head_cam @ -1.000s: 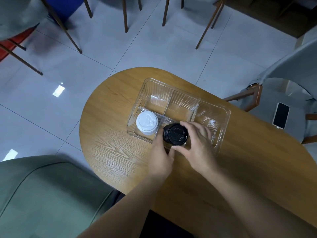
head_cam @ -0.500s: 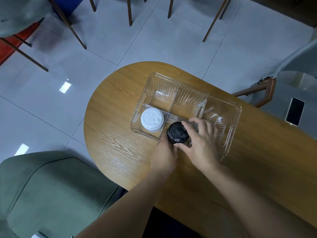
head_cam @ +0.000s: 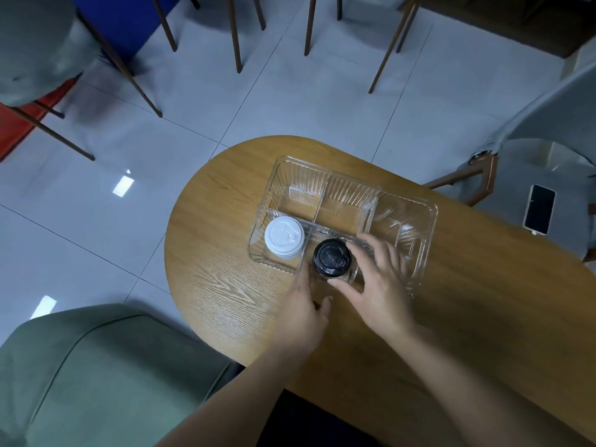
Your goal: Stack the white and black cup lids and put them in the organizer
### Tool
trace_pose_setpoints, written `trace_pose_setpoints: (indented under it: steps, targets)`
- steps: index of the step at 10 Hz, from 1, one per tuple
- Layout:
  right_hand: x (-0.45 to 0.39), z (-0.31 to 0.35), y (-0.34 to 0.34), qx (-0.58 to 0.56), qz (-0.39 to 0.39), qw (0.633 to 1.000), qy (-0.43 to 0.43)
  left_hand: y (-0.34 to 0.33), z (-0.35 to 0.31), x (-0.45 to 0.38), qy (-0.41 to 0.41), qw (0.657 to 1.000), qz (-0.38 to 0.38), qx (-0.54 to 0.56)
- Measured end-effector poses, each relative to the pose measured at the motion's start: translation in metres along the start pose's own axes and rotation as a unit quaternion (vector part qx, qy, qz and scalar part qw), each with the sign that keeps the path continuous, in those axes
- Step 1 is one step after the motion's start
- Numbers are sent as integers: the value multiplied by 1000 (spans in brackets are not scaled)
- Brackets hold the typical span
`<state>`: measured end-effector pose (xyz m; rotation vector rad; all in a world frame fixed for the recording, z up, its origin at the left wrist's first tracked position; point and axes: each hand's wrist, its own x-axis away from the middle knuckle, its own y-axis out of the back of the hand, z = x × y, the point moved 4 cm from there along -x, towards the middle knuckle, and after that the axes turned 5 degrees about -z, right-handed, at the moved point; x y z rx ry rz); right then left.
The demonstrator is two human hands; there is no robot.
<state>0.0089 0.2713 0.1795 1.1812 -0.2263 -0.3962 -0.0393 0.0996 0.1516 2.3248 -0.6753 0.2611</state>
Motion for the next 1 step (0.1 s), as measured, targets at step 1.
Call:
trace_pose_setpoints:
  steps: [1]
  targets:
    - [14, 2, 9, -42, -18, 999, -24, 11, 4, 17, -14, 1000, 12, 7]
